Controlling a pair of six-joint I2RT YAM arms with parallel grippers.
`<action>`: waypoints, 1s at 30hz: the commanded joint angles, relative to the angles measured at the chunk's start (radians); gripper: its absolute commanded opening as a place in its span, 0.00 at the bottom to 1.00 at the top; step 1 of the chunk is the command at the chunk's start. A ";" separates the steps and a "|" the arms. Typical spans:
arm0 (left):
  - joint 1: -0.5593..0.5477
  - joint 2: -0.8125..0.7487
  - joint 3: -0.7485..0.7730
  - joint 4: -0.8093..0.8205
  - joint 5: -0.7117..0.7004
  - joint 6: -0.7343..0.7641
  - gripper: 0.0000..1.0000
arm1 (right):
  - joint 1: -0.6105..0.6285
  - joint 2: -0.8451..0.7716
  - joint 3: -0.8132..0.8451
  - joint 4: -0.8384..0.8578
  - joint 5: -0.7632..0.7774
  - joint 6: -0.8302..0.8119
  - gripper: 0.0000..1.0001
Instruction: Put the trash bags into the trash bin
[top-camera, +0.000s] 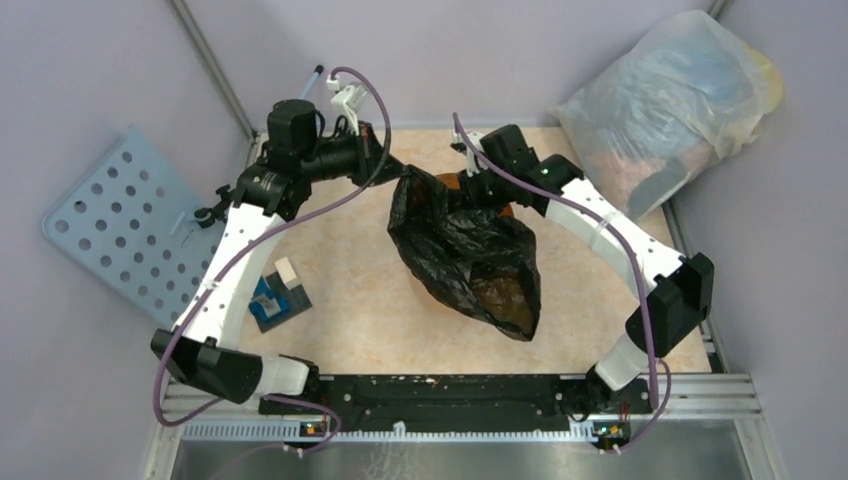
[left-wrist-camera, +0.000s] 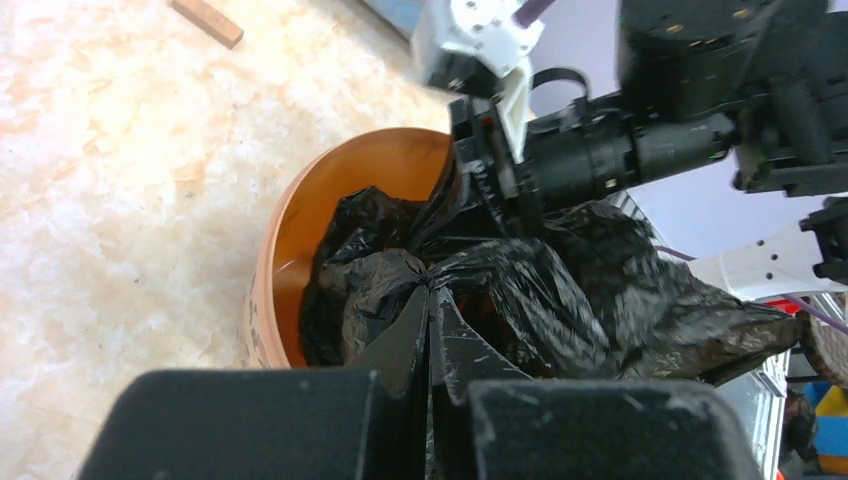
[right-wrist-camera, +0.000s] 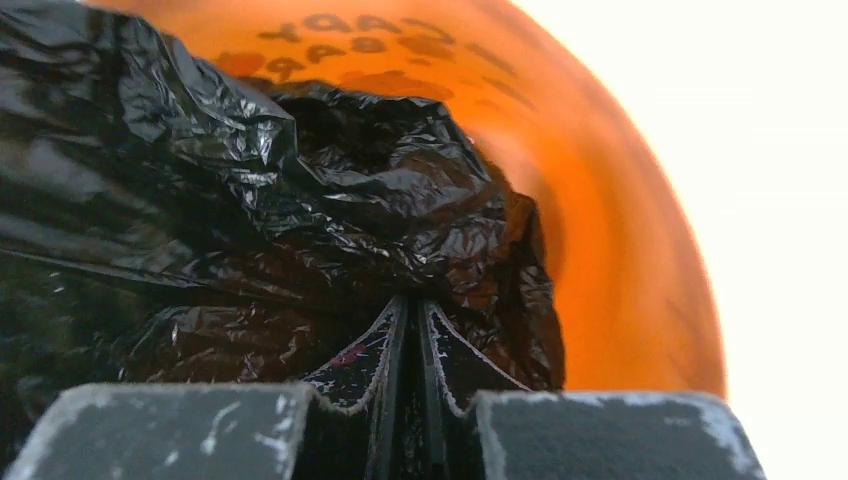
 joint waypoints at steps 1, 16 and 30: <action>0.003 0.054 0.043 0.068 -0.001 0.000 0.00 | -0.050 -0.037 0.068 0.032 -0.004 0.002 0.08; 0.007 0.251 0.224 -0.016 -0.094 0.060 0.00 | -0.043 -0.304 0.182 -0.039 0.018 -0.114 0.79; 0.020 0.287 0.283 -0.070 -0.125 0.092 0.00 | 0.424 -0.230 0.192 -0.253 0.714 -0.148 0.87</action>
